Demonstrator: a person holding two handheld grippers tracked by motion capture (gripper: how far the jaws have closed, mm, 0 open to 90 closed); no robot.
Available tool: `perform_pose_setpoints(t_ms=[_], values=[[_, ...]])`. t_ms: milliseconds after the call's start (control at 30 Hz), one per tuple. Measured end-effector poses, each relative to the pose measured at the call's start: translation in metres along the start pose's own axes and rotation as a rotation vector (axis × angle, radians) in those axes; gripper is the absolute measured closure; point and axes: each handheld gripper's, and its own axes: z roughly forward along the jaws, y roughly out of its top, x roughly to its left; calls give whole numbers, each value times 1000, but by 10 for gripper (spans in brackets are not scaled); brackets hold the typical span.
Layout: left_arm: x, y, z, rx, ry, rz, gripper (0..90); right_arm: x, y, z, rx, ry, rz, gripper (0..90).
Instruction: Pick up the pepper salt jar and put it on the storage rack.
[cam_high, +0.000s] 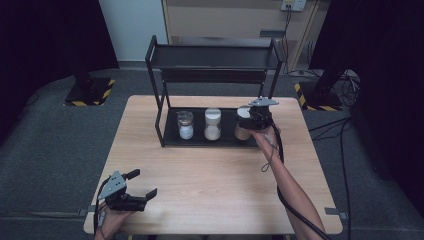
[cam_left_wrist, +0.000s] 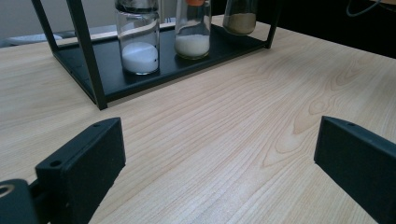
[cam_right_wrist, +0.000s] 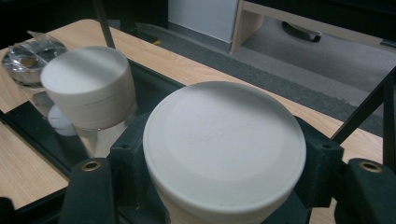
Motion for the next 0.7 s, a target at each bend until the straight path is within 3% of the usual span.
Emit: perform_pose_setpoints(t_ms=[700], values=[[0, 0, 0, 1, -1, 4, 10, -1, -10, 19, 24, -29, 23, 334]])
